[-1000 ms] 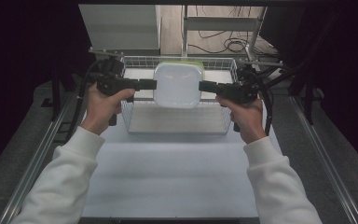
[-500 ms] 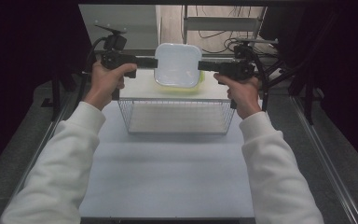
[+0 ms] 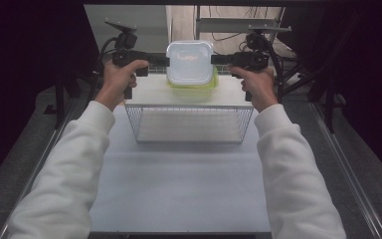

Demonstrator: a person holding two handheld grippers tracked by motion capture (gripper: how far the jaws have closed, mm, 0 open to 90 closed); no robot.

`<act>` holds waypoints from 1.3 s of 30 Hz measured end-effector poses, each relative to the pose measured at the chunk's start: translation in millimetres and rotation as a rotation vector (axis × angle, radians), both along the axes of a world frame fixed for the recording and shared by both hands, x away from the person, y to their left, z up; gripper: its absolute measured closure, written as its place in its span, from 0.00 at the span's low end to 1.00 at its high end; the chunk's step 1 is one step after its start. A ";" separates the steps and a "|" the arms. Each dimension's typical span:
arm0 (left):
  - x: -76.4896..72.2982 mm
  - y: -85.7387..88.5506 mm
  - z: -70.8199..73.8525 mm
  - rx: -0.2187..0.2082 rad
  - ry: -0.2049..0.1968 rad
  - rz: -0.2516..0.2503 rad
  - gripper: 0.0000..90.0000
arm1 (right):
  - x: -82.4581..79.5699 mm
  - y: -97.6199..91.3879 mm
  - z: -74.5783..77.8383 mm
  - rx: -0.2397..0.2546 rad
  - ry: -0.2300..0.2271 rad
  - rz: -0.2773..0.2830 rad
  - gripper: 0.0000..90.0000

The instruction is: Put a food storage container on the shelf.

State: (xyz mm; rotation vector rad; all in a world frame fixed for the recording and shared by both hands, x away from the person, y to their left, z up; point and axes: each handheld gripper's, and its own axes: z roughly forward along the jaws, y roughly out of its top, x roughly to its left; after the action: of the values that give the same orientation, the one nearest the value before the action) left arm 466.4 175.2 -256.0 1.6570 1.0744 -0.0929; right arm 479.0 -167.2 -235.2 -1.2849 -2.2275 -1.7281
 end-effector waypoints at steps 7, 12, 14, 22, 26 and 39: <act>8.6 -0.8 -3.9 -0.007 0.035 0.005 0.88 | 10.2 -1.2 -6.4 0.014 0.029 -0.011 0.89; 14.2 -1.1 -6.7 -0.013 0.062 0.000 0.88 | 16.1 -2.9 -9.2 0.025 0.050 -0.017 0.89; 16.3 -1.3 -8.5 -0.015 0.069 0.004 0.88 | 18.7 -3.0 -11.6 0.028 0.063 -0.021 0.89; 24.5 -0.5 -11.2 -0.072 0.118 -0.001 0.88 | 29.4 -8.2 -17.9 0.076 0.125 -0.040 0.88; 30.2 0.3 -13.4 -0.105 0.150 -0.001 0.88 | 36.0 -10.2 -21.6 0.101 0.155 -0.051 0.88; 51.6 1.8 -20.5 -0.181 0.242 0.058 0.86 | 56.1 -9.9 -28.5 0.156 0.232 -0.121 0.86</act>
State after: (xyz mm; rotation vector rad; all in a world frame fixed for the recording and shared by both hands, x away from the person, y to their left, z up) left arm 518.0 177.1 -276.6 1.4758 1.2566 -0.3507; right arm 535.2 -177.0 -263.7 -1.5225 -1.8878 -1.6537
